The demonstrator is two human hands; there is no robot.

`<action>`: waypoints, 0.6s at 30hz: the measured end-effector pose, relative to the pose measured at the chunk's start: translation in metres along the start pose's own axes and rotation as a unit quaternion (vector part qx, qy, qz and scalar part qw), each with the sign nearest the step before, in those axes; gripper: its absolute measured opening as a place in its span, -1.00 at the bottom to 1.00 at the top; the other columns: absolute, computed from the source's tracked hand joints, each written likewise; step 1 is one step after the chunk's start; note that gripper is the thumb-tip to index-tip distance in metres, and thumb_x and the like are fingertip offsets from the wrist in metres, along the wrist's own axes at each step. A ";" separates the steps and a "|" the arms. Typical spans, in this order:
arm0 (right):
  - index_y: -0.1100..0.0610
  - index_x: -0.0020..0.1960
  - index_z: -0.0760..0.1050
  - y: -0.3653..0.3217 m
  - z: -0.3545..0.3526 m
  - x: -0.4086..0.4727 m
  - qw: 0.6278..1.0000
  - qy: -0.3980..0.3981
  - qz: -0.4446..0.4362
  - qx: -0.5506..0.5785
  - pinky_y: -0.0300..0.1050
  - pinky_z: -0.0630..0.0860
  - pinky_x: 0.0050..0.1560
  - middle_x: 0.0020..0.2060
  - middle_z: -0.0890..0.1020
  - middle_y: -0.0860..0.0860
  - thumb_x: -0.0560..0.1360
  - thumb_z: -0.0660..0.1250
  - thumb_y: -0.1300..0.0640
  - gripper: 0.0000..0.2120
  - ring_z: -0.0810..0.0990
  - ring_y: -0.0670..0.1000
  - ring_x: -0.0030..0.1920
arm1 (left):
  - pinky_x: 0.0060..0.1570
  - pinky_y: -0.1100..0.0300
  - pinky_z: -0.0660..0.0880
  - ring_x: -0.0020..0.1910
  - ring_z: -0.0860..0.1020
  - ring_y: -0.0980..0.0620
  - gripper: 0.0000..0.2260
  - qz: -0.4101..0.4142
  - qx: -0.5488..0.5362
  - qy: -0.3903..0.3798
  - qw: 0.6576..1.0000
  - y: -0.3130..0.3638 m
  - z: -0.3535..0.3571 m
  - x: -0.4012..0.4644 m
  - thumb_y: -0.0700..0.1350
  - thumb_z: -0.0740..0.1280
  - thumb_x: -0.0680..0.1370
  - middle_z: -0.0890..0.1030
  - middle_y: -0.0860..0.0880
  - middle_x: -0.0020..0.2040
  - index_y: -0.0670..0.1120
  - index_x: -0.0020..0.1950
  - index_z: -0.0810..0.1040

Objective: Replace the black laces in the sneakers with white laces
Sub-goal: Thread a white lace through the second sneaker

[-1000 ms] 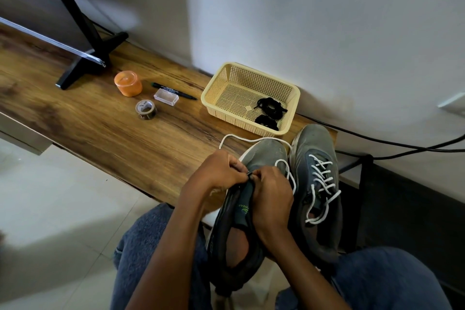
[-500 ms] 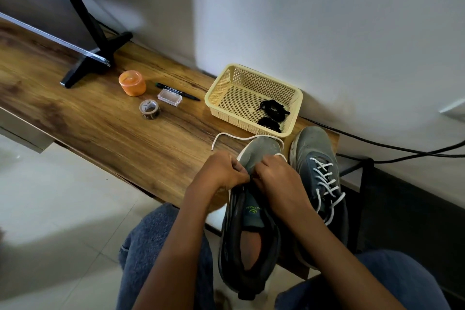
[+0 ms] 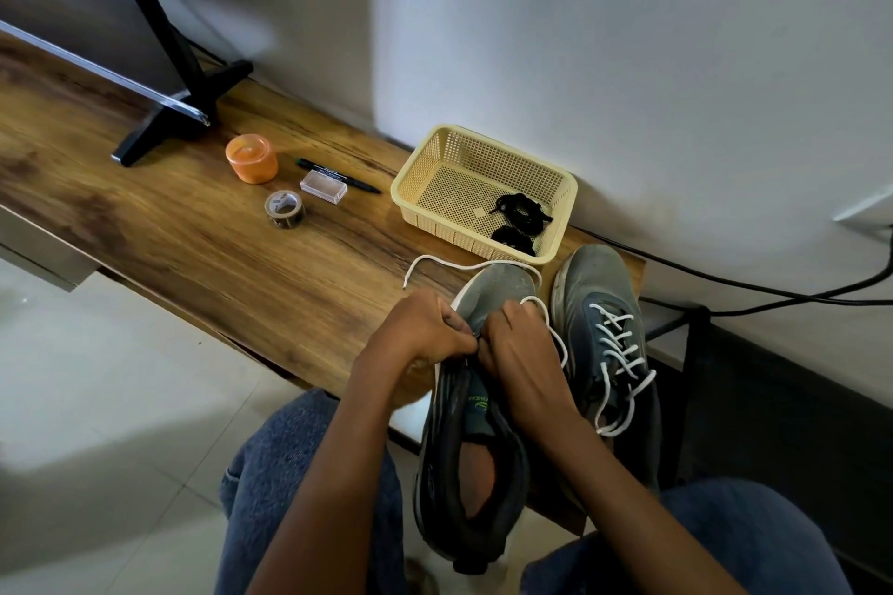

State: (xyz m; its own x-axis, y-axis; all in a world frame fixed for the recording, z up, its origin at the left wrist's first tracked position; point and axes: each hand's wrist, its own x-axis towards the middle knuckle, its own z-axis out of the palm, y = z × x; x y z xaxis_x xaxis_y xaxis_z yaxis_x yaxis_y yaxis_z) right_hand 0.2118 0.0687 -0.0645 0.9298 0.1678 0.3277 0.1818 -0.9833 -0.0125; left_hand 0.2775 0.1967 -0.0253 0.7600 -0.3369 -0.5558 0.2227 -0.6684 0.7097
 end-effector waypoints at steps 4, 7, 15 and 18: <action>0.19 -0.32 0.39 0.000 0.008 -0.007 0.999 -0.011 0.033 0.018 -0.07 0.10 -0.27 -0.38 0.42 0.12 0.19 0.54 0.40 -0.68 0.38 0.11 -0.34 | -0.15 0.26 0.49 -0.21 0.58 0.10 -0.90 0.002 -0.005 -0.004 1.000 -0.001 0.001 0.001 -0.17 0.48 0.38 0.67 -0.01 -0.20 -0.08 -0.12 0.70; 0.15 -0.25 0.33 0.000 0.017 -0.009 0.998 -0.001 0.051 0.040 -0.08 0.09 -0.25 -0.35 0.42 0.12 0.28 0.44 0.38 -0.70 0.36 0.09 -0.31 | -0.11 0.25 0.51 -0.20 0.59 0.10 -0.92 0.007 -0.010 -0.014 1.000 -0.004 0.000 0.001 -0.16 0.49 0.40 0.66 0.02 -0.25 -0.07 -0.12 0.70; 0.08 -0.20 0.18 -0.004 0.020 -0.010 0.992 0.057 0.085 0.075 -0.05 0.14 -0.26 -0.36 0.41 0.11 0.30 0.35 0.36 -0.64 0.23 0.03 -0.27 | -0.38 0.43 0.50 -0.48 0.56 0.23 -0.85 -0.014 -0.054 -0.002 0.998 -0.002 0.004 0.004 -0.35 0.24 0.58 0.60 0.00 -0.30 -0.25 -0.03 0.60; 0.12 -0.21 0.25 -0.003 0.022 -0.012 0.988 0.048 0.107 0.099 -0.05 0.14 -0.28 -0.34 0.42 0.10 0.41 0.19 0.26 -0.88 0.38 0.09 -0.32 | -0.40 0.48 0.45 -0.49 0.56 0.25 -0.87 -0.010 -0.027 0.030 0.999 -0.002 0.008 0.004 -0.26 0.34 0.56 0.61 0.05 -0.35 -0.12 -0.17 0.59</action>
State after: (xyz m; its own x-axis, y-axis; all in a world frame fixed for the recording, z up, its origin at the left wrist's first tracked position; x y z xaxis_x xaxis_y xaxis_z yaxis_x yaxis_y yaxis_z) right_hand 0.2075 0.0718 -0.0894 0.9209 -0.0593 0.3853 0.0521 -0.9608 -0.2723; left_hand 0.2751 0.1911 -0.0323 0.7900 -0.2827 -0.5440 0.2697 -0.6366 0.7225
